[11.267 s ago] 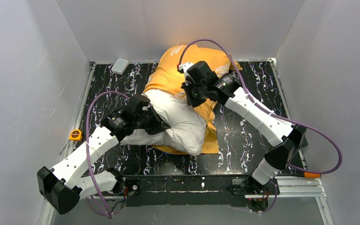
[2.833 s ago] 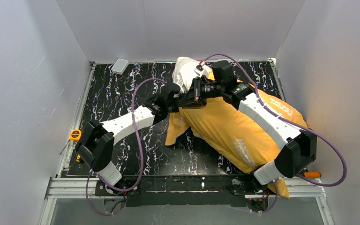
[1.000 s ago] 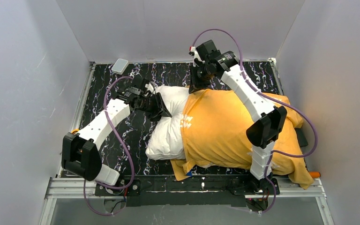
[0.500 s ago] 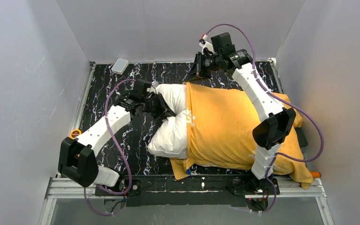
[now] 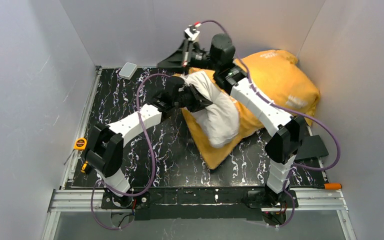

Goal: Put the pillow into the pillowcase
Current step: Stuff the pillow into the pillowcase.

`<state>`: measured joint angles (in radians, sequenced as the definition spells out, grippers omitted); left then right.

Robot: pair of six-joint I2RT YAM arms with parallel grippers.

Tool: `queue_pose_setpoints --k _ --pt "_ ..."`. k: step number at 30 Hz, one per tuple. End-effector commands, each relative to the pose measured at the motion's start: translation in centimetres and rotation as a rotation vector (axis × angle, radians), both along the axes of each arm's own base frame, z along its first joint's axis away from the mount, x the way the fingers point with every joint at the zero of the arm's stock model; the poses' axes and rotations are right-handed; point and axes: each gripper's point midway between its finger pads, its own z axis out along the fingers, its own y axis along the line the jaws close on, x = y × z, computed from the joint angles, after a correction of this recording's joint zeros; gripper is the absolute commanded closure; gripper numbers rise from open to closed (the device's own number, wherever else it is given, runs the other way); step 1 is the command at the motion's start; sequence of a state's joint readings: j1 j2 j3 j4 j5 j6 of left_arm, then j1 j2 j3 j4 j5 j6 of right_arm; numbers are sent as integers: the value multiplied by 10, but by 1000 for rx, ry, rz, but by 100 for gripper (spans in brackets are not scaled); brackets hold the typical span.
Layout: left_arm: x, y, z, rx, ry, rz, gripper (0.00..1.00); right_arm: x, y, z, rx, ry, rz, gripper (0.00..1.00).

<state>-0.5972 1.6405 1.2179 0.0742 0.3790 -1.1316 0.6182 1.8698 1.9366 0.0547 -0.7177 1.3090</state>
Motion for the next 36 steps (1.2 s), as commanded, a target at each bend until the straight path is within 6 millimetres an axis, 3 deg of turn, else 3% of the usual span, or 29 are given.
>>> queue_pose_setpoints --k 1,3,6,8,12,15,18,22,24,28,34,36 --pt "-16 -48 37 -128 -61 -96 100 -126 4 116 350 -208 279 99" --pt "-17 -45 29 -117 -44 -86 100 -130 6 103 309 -204 274 99" --pt "-23 -35 24 -106 -39 -72 100 -118 2 73 176 -234 211 99" --pt "-30 -25 20 -92 -33 -66 88 -105 -8 46 27 -235 151 98" --pt "-51 16 4 36 13 -19 43 -76 -51 -6 -304 -312 17 74" --pt "-70 57 -5 219 29 20 21 -68 -91 -56 -623 -386 -41 40" --pt "-89 100 -10 354 65 69 9 -67 -136 -105 -909 -429 -56 18" --pt "-117 149 -23 460 149 137 4 -66 -183 -154 -1211 -473 -75 3" --pt "-131 164 -29 458 196 164 4 -68 -196 -174 -1320 -477 -75 2" --pt "-152 173 -39 388 252 193 3 -71 -208 -213 -1492 -505 -60 2" --pt "-162 148 -48 216 324 152 2 -71 -202 -271 -1655 -555 38 2" --pt "-159 141 -50 170 326 150 2 -69 -199 -290 -1687 -554 98 8"
